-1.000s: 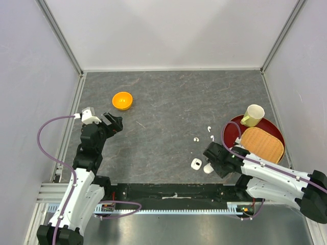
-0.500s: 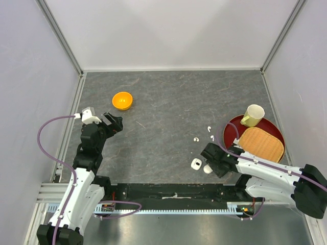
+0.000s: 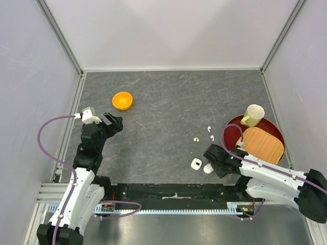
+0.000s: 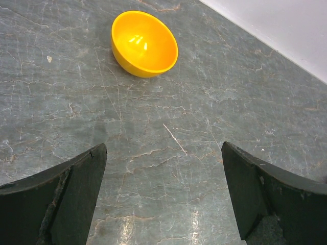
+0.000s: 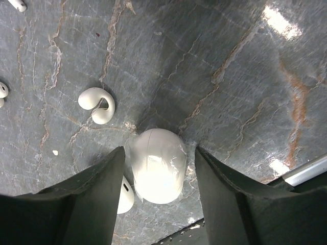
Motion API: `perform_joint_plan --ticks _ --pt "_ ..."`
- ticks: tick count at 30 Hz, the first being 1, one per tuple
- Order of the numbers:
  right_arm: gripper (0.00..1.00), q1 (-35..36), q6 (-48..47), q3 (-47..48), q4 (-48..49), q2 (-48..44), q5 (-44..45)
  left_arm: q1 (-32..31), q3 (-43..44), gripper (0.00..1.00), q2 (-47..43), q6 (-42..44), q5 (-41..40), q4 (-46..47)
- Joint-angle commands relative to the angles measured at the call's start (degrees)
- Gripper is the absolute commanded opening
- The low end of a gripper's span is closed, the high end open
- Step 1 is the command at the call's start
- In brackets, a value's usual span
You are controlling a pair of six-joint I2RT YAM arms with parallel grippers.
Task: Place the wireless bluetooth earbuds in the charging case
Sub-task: Pick up the charging case at the center of the board.
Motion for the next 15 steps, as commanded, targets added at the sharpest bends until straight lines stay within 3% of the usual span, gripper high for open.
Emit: perform_joint_plan --ticks 1,7,13,15 --pt "0.63 -0.20 1.11 -0.93 -0.23 0.50 1.60 0.09 -0.03 1.00 0.26 0.75 -1.08 1.25" --pt "0.54 -0.20 0.14 -0.84 0.64 1.55 1.25 0.09 -0.03 1.00 0.53 0.84 -0.72 1.25" --pt "0.40 -0.20 -0.74 -0.58 1.26 1.82 1.25 0.09 0.32 1.00 0.88 0.93 -0.11 0.99" --pt "0.24 -0.20 -1.79 -0.22 1.26 1.38 1.51 0.09 0.49 1.00 0.88 0.84 0.76 1.08"
